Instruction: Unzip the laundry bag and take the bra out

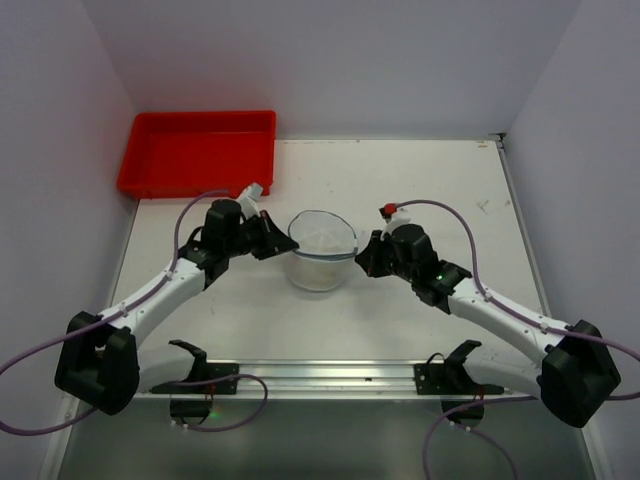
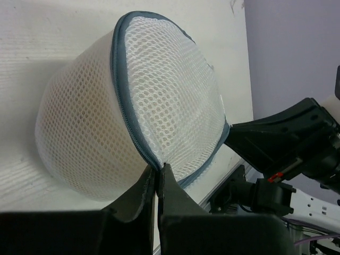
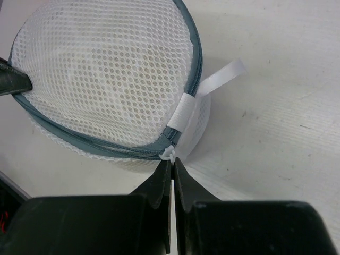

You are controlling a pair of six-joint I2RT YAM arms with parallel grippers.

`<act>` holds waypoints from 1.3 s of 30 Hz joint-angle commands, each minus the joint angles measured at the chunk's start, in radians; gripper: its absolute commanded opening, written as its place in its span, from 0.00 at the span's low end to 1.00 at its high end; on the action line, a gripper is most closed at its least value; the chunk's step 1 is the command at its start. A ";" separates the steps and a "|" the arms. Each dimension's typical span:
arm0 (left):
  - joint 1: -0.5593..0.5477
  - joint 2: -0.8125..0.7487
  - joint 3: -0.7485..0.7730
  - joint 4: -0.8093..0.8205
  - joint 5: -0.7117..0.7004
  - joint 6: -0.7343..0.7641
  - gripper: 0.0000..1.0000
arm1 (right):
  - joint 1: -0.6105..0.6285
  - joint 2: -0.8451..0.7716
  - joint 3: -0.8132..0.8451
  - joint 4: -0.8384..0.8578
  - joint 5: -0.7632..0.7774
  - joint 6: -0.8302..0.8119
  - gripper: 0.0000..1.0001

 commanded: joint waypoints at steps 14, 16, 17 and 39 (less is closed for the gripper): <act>-0.099 -0.322 -0.290 0.151 -0.265 -0.105 0.34 | -0.002 0.025 0.188 -0.138 -0.100 -0.144 0.67; -0.099 -0.336 -0.288 0.141 -0.291 -0.098 0.57 | 0.068 0.016 0.230 -0.183 -0.052 -0.158 0.71; -0.099 -0.348 -0.279 0.106 -0.305 -0.089 0.66 | 0.093 0.016 0.239 -0.192 -0.032 -0.160 0.73; -0.097 -0.172 0.019 -0.045 -0.306 0.022 0.89 | 0.204 0.105 0.265 -0.154 0.268 0.018 0.90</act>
